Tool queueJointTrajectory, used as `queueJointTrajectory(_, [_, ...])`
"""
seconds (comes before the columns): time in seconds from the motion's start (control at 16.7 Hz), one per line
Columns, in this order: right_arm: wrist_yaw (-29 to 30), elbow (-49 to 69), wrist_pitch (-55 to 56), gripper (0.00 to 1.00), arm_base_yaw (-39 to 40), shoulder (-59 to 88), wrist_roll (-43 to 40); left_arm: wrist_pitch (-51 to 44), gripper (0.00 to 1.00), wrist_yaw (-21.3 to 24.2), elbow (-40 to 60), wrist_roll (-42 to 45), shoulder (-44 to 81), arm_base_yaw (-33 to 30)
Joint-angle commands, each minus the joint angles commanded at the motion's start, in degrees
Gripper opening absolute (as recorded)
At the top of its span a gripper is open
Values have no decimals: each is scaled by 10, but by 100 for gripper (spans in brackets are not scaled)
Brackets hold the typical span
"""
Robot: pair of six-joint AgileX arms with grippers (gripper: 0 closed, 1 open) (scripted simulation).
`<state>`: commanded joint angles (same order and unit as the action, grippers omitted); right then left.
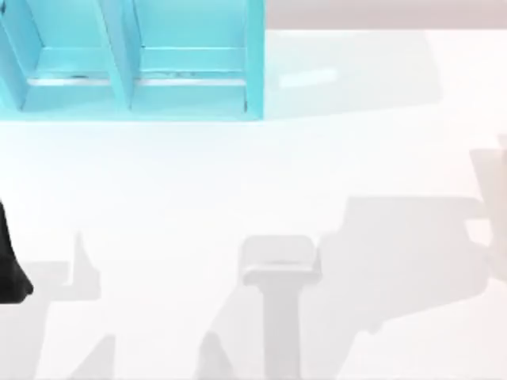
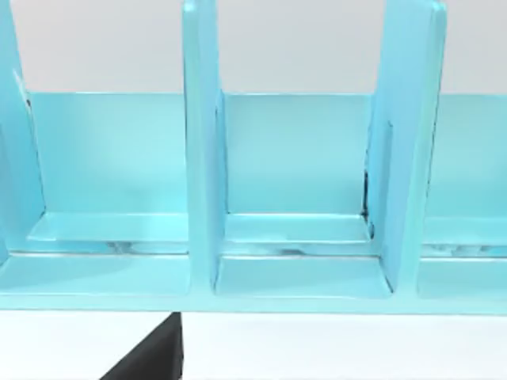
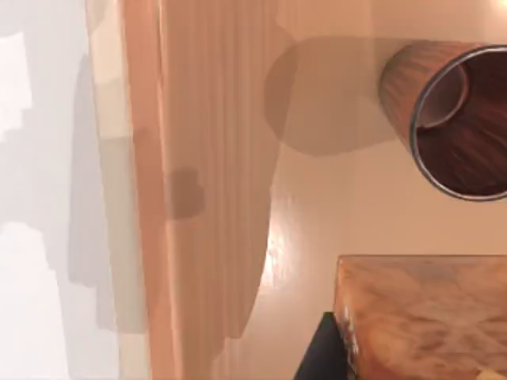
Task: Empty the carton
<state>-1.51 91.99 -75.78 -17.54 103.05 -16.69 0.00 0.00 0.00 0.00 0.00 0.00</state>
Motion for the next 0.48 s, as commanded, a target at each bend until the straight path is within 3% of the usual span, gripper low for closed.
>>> queueJointTrajectory(0.48, [-1, 357, -36, 0, 299, 278, 300, 0, 100, 0, 0, 0, 0, 0])
